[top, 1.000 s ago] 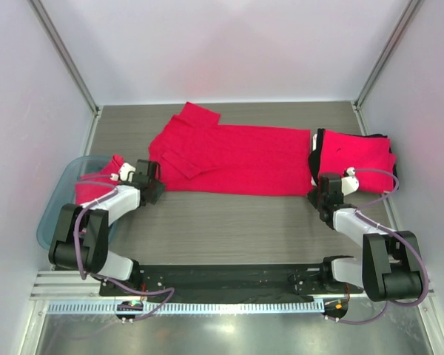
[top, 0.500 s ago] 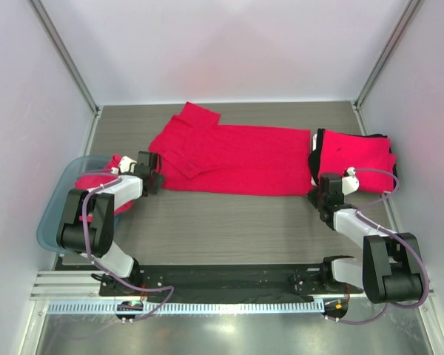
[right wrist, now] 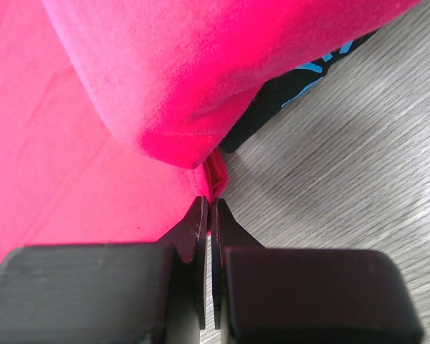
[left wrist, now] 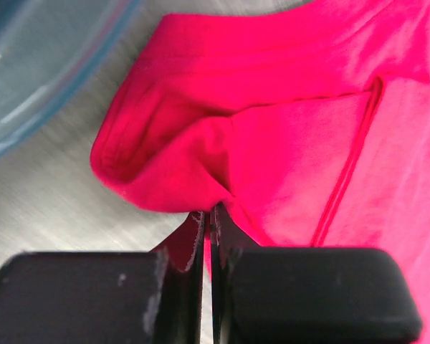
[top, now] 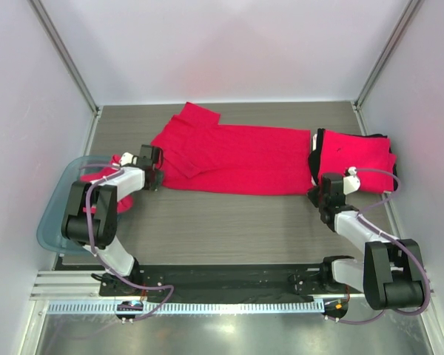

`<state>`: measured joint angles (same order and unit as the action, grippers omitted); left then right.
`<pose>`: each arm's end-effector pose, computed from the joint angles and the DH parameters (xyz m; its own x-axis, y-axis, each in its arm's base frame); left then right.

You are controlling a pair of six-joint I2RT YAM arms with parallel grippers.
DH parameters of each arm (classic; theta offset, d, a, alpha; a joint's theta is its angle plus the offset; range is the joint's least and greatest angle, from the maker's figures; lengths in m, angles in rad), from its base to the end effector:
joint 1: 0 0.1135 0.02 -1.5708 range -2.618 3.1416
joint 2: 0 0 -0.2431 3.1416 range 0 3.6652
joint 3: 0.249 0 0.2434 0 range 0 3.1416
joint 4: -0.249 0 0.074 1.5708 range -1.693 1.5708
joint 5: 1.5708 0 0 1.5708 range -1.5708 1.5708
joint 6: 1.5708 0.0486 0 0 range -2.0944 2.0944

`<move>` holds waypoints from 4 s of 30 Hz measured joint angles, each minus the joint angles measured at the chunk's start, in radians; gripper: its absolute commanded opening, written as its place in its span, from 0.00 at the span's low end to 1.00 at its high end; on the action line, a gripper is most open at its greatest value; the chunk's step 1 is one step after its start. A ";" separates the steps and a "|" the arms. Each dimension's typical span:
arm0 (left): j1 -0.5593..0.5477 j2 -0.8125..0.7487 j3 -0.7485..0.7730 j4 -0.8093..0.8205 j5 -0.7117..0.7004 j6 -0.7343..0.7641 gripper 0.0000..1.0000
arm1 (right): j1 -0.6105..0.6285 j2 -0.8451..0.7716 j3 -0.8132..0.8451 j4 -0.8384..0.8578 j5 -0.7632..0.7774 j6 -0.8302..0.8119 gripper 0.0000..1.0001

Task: Fold and stack the t-shirts
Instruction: Fold the tshirt

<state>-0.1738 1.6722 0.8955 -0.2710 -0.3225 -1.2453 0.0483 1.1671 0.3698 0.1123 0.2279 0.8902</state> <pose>0.3128 -0.0393 0.1288 -0.2805 -0.8631 -0.4199 -0.8058 0.4494 -0.3855 0.2265 0.0000 0.1334 -0.2984 0.7436 -0.5984 0.5715 0.6413 0.5119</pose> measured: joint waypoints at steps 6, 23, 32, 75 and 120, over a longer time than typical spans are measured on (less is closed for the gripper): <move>0.000 -0.117 -0.038 -0.082 -0.019 0.036 0.00 | 0.000 -0.017 -0.002 -0.001 -0.011 -0.012 0.01; -0.001 -0.390 0.278 -0.362 -0.128 0.175 0.00 | 0.001 -0.103 0.394 -0.264 -0.029 -0.032 0.01; -0.004 -0.508 0.020 -0.393 -0.084 0.182 0.00 | 0.001 -0.226 0.228 -0.378 -0.041 -0.047 0.01; -0.074 -1.001 -0.365 -0.381 -0.008 0.231 0.99 | -0.003 -0.559 -0.005 -0.589 -0.024 -0.037 0.70; -0.075 0.393 0.718 0.154 0.002 0.769 0.98 | 0.082 0.832 0.978 -0.318 0.138 -0.477 0.54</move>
<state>-0.2485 2.0647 1.6135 -0.1165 -0.3202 -0.4759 0.1299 1.9987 1.3483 -0.2054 0.3656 0.4129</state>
